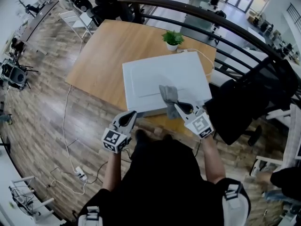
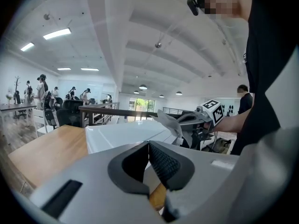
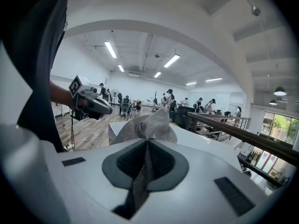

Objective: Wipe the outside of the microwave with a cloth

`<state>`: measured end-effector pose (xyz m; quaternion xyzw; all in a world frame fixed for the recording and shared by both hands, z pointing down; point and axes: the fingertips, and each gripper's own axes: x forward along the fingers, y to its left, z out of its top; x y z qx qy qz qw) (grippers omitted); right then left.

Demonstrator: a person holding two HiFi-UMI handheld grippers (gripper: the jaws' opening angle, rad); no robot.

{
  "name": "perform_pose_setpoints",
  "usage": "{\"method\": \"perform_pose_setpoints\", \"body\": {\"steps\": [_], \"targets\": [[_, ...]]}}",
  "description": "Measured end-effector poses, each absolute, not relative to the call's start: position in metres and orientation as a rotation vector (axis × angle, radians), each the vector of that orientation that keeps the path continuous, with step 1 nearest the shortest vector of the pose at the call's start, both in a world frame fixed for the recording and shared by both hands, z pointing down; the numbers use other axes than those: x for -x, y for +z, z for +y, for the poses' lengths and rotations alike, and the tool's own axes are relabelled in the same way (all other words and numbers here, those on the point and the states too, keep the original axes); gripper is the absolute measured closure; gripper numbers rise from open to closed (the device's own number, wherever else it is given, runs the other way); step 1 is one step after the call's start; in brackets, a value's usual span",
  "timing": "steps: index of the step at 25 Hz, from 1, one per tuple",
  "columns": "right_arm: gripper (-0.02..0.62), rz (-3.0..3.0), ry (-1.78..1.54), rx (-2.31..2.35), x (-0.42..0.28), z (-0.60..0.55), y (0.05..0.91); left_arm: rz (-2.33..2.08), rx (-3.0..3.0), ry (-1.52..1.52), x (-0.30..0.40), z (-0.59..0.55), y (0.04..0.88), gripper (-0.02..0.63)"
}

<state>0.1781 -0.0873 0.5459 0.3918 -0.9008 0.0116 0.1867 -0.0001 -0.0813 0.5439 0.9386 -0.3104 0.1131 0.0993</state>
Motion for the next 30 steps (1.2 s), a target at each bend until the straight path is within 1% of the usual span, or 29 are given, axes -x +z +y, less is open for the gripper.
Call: {"method": "perform_pose_setpoints", "body": {"steps": [6,13,17,21,30], "targets": [[0.589,-2.558,0.073,-1.114,-0.212,-0.065,0.554,-0.901,-2.786,0.364,-0.036,-0.061,0.545,0.603],[0.589,-2.585,0.122,-1.097,-0.220,-0.043,0.566,-0.869,-2.808,0.426,-0.062,-0.039,0.546,0.603],[0.589,-2.609,0.070,-1.049,-0.218,-0.033,0.566,-0.858,-2.814,0.435,-0.070,-0.032,0.545,0.603],[0.589,-2.606,0.101,-1.054,-0.219,-0.028,0.572,-0.846,-2.825,0.434,-0.075,-0.024,0.543,0.603],[0.589,-2.618,0.113,-1.086,-0.207,-0.017,0.563,-0.855,-2.801,0.445,-0.063,-0.009,0.546,0.603]]}}
